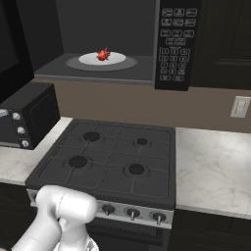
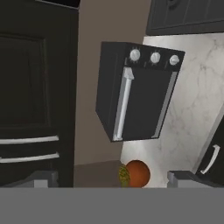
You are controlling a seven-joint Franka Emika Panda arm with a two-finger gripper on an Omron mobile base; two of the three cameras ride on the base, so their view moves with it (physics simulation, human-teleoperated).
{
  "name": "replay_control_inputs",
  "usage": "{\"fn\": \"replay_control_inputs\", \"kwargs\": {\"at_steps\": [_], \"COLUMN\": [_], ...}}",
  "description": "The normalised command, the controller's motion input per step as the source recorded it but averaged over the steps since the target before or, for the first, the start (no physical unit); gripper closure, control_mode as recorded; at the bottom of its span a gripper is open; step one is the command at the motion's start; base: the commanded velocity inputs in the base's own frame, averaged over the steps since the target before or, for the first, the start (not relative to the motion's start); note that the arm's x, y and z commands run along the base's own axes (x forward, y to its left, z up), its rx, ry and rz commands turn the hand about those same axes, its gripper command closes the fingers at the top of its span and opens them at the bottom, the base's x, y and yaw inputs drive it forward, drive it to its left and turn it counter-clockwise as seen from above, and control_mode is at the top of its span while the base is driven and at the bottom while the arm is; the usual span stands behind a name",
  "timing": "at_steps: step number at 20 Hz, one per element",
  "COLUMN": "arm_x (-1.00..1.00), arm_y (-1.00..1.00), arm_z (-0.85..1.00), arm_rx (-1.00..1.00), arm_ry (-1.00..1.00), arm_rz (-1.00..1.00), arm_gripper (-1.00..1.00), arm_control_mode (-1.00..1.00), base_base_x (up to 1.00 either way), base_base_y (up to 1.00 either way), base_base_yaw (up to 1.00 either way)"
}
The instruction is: Transport the fish from the fridge to the microwave and turn on the microwave.
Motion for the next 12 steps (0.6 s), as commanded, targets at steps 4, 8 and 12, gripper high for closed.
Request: {"fn": "replay_control_inputs", "kwargs": {"at_steps": [4, 8, 12], "arm_x": [-0.02, -0.02, -0.10], "arm_y": [-0.07, -0.12, -0.17], "arm_z": [-0.01, 0.00, 0.00], "arm_rx": [0.00, 0.00, 0.00], "arm_ry": [-0.01, 0.00, 0.00], "arm_rz": [-0.13, -0.11, -0.09], "arm_gripper": [-1.00, -1.00, -1.00], "arm_control_mode": [-1.00, -1.00, -1.00], "base_base_x": [0.00, 0.00, 0.00], "base_base_y": [0.00, 0.00, 0.00], "base_base_yaw": [0.00, 0.00, 0.00]}}
